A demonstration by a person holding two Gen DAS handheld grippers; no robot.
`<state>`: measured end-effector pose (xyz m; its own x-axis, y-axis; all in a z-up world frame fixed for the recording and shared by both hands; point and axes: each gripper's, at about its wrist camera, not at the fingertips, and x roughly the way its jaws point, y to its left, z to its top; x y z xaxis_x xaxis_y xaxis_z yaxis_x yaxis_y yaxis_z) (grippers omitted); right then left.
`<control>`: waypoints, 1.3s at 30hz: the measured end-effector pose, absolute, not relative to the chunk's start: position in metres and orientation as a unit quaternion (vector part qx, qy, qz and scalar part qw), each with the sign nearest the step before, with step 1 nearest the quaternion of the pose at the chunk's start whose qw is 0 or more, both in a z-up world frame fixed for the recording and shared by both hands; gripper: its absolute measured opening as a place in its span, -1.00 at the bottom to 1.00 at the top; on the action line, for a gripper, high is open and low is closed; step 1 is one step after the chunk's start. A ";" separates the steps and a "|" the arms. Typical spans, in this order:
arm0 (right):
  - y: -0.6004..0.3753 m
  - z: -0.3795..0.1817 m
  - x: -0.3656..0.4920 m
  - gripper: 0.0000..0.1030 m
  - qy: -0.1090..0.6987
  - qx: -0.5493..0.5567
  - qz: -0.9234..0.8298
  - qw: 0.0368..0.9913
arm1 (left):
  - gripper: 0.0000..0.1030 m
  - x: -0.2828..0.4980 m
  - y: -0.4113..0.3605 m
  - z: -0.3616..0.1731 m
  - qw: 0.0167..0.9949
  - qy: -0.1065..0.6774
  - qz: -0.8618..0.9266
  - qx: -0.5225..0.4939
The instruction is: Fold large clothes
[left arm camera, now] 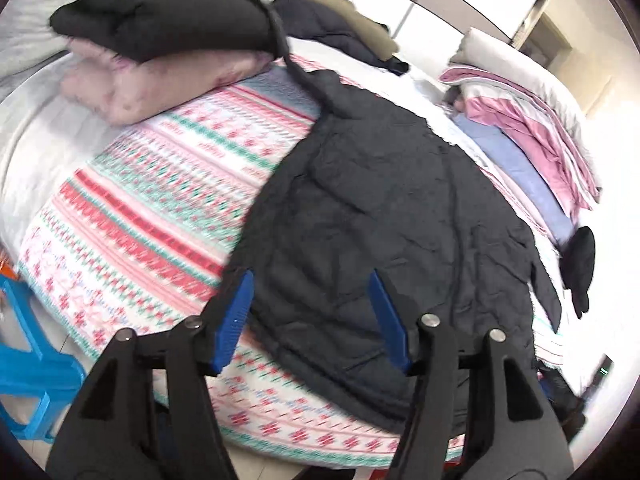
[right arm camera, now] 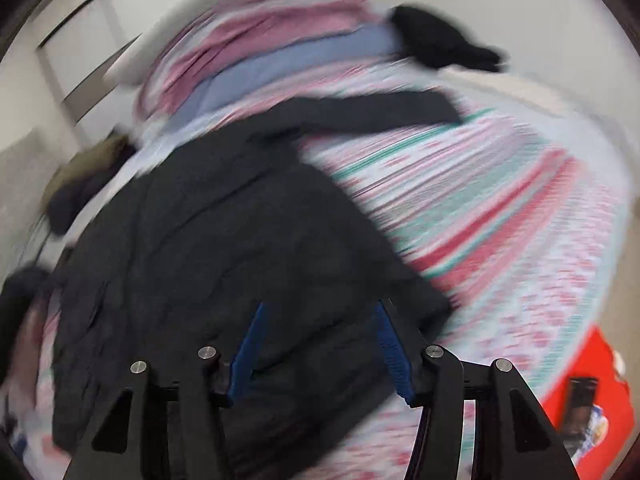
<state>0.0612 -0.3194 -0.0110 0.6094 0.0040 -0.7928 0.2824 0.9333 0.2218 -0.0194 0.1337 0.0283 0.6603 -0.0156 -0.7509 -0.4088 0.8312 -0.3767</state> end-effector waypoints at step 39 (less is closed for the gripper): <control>-0.599 -0.086 0.255 0.59 0.363 0.550 -0.124 0.742 | 0.62 0.164 0.076 -0.061 0.850 0.490 0.081 -0.178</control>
<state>0.2548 -0.5994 -0.0864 0.7055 0.2157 -0.6751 0.5836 0.3638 0.7260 0.1645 0.0761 -0.0609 0.5071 -0.0359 -0.8611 -0.3121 0.9237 -0.2223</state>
